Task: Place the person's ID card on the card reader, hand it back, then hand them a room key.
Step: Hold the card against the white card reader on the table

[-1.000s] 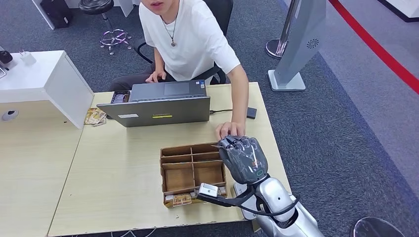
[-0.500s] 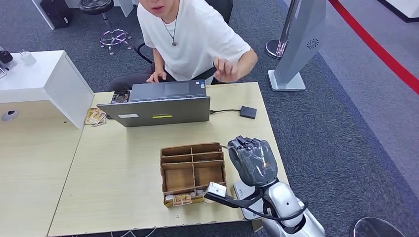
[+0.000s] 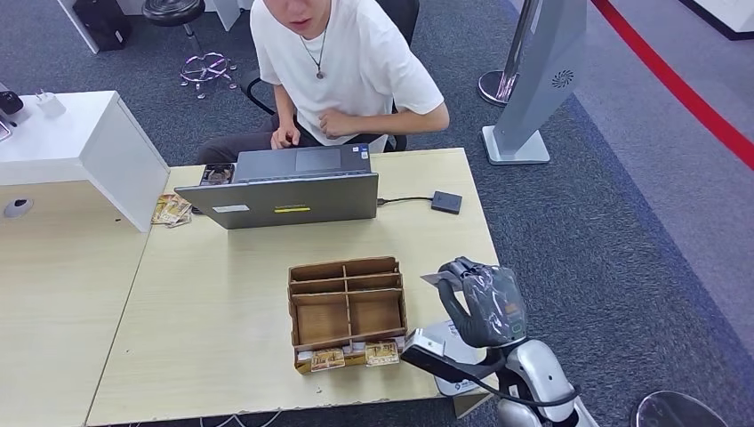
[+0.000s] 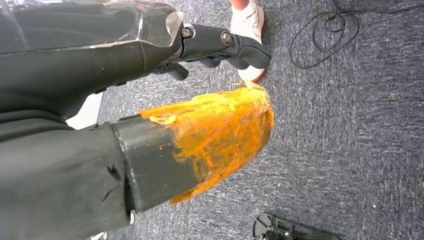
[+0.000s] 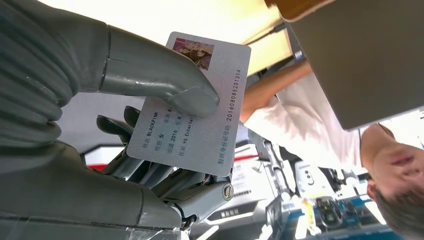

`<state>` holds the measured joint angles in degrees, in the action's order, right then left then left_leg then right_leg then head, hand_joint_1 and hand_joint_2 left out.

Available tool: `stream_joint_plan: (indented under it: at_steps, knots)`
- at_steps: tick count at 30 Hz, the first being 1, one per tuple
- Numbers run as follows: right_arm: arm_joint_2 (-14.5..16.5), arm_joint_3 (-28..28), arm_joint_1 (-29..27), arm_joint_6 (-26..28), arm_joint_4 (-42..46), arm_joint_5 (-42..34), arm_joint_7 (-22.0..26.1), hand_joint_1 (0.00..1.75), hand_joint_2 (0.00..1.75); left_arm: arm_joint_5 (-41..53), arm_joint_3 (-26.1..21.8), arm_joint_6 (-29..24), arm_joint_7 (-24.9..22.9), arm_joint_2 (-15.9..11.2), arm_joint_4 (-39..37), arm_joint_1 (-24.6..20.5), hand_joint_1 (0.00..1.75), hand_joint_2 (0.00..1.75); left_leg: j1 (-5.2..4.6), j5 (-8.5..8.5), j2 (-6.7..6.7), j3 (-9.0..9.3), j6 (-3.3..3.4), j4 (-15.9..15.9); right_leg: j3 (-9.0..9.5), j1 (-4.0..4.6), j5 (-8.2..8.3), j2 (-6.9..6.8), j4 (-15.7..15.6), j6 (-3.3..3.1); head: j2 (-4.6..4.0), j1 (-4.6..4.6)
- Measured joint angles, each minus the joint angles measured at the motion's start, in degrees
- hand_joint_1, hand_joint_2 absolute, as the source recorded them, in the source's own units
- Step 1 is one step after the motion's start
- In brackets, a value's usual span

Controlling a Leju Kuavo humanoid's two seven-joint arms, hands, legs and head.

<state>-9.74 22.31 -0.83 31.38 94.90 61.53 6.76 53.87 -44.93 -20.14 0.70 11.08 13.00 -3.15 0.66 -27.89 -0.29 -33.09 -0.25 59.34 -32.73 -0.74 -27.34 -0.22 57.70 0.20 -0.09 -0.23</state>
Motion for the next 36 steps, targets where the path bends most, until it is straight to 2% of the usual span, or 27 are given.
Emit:
stream_joint_plan:
  at_steps: [7, 19, 27, 36]
  knots:
    - [-0.27, -3.99, -3.45, -3.69, 0.91, -8.39, 3.58, 1.75, 1.75, -0.06, -0.90, -0.30, 0.01, 0.00, 0.00, 0.00, 0.00, 0.00, 0.00, 0.00, 0.00, 0.00, 0.00, 0.00, 0.00, 0.00, 0.00, 0.00, 0.00, 0.00, 0.00, 0.00]
    - [-0.69, -9.19, -6.43, -13.83, 0.74, -22.50, 7.97, 1.75, 1.75, 0.12, -2.16, -0.37, 0.72, 0.00, -0.01, -0.01, 0.00, 0.00, 0.00, 0.00, 0.00, 0.00, 0.00, 0.00, 0.00, 0.00, 0.00, 0.00, 0.00, 0.00, 0.00, -0.01]
    - [-1.46, -10.79, -6.89, -19.76, -0.90, -27.43, 7.94, 1.75, 1.75, 0.13, -2.64, -0.34, 0.72, 0.00, 0.00, -0.01, 0.00, 0.00, 0.00, 0.00, 0.00, 0.00, 0.00, 0.00, 0.00, 0.00, 0.00, 0.00, 0.00, 0.00, 0.00, -0.01]
    - [-2.31, -11.19, -6.77, -24.17, -4.91, -29.66, 6.07, 1.75, 1.75, 0.27, -3.14, -0.34, 0.72, 0.00, -0.01, -0.01, 0.00, 0.00, 0.00, 0.00, 0.00, -0.01, 0.00, 0.00, 0.00, 0.00, 0.00, 0.00, 0.00, 0.00, 0.00, -0.01]
